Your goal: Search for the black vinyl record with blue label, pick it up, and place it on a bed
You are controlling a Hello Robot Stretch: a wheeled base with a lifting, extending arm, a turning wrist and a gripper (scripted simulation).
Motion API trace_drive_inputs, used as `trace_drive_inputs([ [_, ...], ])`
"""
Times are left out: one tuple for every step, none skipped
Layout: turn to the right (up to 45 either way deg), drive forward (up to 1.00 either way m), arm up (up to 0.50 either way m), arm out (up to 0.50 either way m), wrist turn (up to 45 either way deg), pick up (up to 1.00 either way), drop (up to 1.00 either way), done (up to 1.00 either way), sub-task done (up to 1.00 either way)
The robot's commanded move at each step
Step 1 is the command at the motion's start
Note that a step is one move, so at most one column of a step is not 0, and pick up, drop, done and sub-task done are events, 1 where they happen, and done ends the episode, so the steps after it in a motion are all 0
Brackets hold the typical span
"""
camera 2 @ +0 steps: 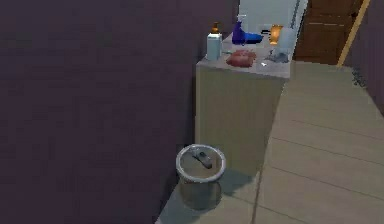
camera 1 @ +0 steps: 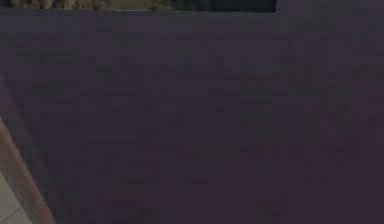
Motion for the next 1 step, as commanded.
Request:
trace_drive_inputs([
  [-45.0,0.00,0.00,0.00,0.0,0.00,0.00,0.00,0.00],
])
